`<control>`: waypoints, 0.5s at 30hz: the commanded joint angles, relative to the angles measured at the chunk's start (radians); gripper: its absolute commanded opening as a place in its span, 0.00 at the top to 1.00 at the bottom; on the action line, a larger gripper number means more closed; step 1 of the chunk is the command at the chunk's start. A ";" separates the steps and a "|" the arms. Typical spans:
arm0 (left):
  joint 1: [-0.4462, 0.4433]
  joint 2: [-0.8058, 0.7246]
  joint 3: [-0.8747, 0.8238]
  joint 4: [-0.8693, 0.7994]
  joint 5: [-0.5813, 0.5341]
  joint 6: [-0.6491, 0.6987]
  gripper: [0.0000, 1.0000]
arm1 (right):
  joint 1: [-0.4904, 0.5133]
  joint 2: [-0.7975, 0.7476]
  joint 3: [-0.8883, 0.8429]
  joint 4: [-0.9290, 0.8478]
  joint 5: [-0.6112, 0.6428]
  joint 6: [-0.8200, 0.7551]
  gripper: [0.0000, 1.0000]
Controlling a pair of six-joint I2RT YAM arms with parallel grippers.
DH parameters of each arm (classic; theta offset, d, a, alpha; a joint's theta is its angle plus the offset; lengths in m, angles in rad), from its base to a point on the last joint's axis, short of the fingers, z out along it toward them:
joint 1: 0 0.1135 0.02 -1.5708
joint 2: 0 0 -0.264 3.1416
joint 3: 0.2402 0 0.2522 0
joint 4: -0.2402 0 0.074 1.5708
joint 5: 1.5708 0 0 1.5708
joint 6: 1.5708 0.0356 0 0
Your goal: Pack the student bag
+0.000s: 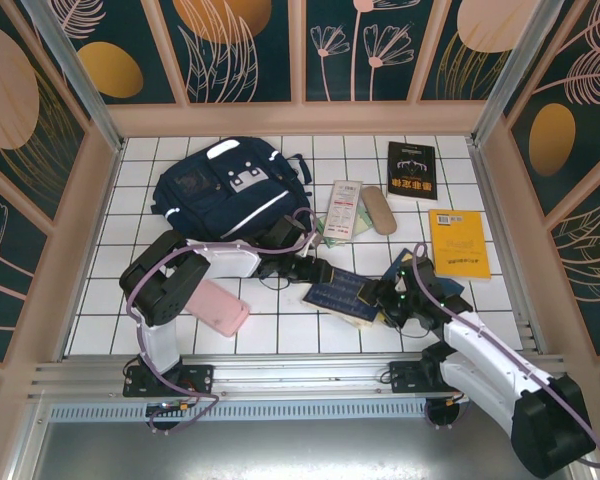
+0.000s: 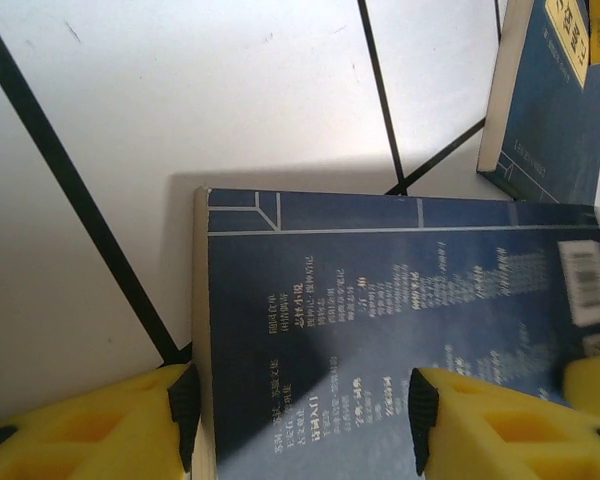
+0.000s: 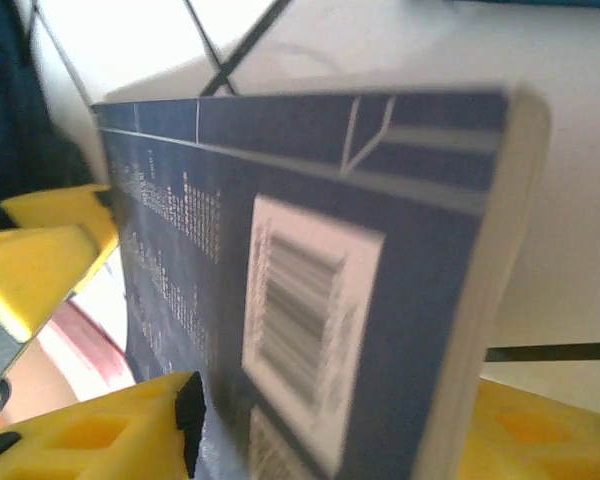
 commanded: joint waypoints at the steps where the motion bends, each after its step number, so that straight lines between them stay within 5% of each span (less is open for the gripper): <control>1: -0.018 0.021 -0.025 -0.005 0.051 0.005 0.41 | 0.001 -0.070 0.030 0.092 -0.041 0.018 0.50; 15: 0.009 -0.080 -0.035 -0.111 -0.095 0.012 0.36 | -0.006 -0.083 0.085 0.005 0.007 -0.034 0.79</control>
